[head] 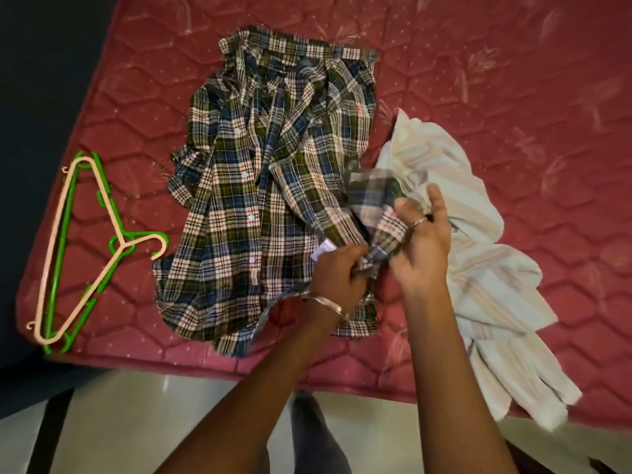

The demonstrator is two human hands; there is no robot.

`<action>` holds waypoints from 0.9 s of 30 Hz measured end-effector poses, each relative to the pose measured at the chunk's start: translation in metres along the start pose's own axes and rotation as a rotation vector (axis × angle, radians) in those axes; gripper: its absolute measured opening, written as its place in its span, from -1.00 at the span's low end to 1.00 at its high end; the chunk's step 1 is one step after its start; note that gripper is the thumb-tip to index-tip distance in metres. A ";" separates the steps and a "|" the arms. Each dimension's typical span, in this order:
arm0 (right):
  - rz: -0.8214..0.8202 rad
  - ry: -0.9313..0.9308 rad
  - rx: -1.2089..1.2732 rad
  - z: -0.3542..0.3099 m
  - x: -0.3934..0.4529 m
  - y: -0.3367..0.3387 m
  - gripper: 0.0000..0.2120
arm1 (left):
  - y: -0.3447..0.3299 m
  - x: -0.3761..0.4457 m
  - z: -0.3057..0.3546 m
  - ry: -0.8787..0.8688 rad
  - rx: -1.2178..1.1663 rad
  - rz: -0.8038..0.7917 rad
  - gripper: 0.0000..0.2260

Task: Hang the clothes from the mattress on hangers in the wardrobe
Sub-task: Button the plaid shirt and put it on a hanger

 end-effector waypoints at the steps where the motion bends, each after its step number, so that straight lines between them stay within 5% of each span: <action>1: 0.119 -0.019 0.087 -0.003 0.008 0.006 -0.39 | 0.003 -0.006 0.003 -0.019 -0.011 -0.108 -0.84; 4: 0.212 0.148 0.033 -0.005 0.005 0.018 -0.36 | -0.005 -0.040 -0.010 0.019 0.028 -0.745 -0.81; 6: -0.064 0.457 -0.410 -0.001 -0.023 0.015 -0.48 | -0.010 -0.073 -0.057 0.284 0.004 -0.981 -0.87; 8: -0.638 0.676 -1.029 0.027 -0.052 0.020 -0.66 | -0.001 -0.093 -0.091 0.672 -0.070 -0.872 -0.82; 10: -1.129 0.630 -1.624 0.071 -0.069 0.058 -0.61 | 0.011 -0.108 -0.109 0.866 -0.106 -0.894 -0.73; 13: -1.312 0.299 -2.174 0.119 -0.069 0.127 -0.60 | 0.041 -0.121 -0.136 1.160 -0.099 -0.722 -0.78; 17: -1.342 -0.141 -2.192 0.125 -0.071 0.144 -0.63 | 0.062 -0.137 -0.215 1.186 0.094 -0.316 -0.80; 20: -1.164 -0.337 -1.990 0.124 -0.066 0.122 -0.81 | 0.075 -0.112 -0.197 1.090 0.008 -0.119 -0.81; 24: -0.713 -0.049 -1.762 0.142 -0.036 0.085 -0.84 | 0.071 -0.067 -0.168 1.032 -0.244 -0.035 -0.88; 27: -0.430 0.048 -1.739 0.162 -0.020 0.075 -0.86 | 0.063 -0.046 -0.172 0.974 -0.223 0.093 -0.90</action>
Point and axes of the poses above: each hand's wrist, its own x-axis towards the middle knuckle, its own y-axis out of the back of the hand, z = x × y, the point moved 2 cm from there along x, towards the middle knuckle, and after that the axes turned 13 degrees about x, right-handed, at the moved point
